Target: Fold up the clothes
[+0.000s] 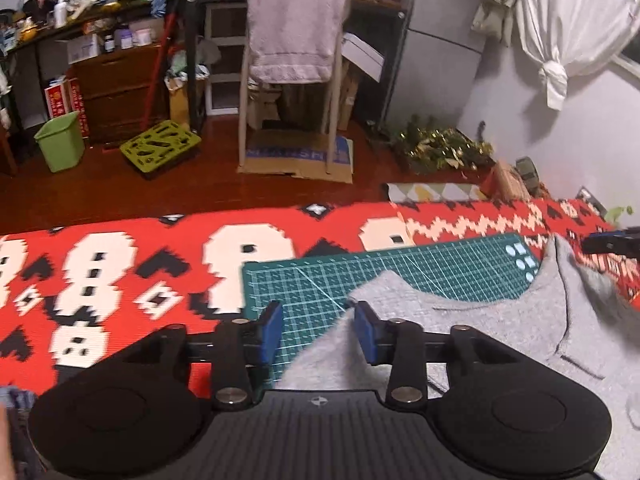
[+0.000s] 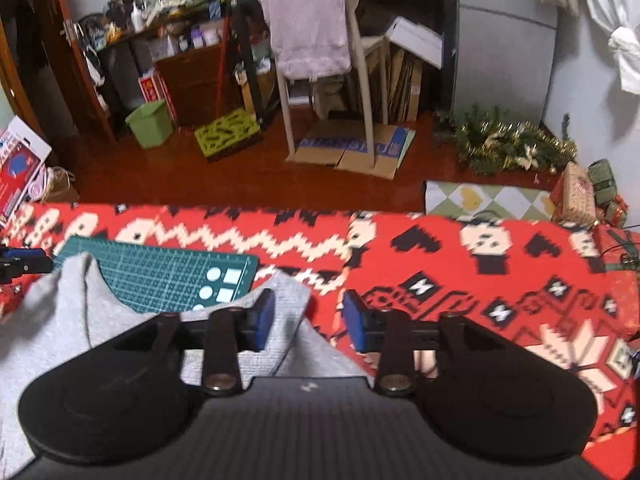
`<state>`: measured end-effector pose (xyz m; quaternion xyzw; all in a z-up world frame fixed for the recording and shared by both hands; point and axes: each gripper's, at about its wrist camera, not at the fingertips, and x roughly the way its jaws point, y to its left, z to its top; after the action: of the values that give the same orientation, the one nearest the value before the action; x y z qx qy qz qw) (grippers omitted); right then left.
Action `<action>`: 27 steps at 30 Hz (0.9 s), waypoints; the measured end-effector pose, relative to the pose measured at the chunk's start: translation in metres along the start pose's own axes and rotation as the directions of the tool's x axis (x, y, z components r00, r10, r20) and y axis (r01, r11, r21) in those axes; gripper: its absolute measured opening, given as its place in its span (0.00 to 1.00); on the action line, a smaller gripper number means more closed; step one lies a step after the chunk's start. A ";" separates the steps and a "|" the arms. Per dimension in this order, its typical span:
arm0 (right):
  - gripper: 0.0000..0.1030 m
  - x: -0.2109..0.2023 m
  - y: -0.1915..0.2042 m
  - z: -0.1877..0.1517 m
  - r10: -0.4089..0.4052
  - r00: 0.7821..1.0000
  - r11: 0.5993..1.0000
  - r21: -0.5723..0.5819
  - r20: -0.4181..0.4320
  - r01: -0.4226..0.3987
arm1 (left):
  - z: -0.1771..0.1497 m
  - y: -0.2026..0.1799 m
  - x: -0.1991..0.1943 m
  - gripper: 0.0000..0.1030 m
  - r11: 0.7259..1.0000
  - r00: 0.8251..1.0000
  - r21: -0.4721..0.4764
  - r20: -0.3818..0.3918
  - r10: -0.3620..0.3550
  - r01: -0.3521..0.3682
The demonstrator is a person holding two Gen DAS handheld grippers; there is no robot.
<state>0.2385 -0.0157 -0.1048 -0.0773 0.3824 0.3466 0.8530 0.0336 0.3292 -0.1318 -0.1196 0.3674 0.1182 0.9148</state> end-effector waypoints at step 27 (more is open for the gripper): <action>1.00 -0.191 0.096 -0.135 -0.119 0.993 0.992 -0.036 0.027 0.120 | -0.107 -0.075 -0.165 0.83 0.994 0.994 -0.005 -0.004 0.105 -0.105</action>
<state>0.0060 -0.0993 -0.0511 -0.1117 0.3601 0.3028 0.8753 -0.1282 0.2050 -0.0815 -0.1026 0.3744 0.1670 0.9063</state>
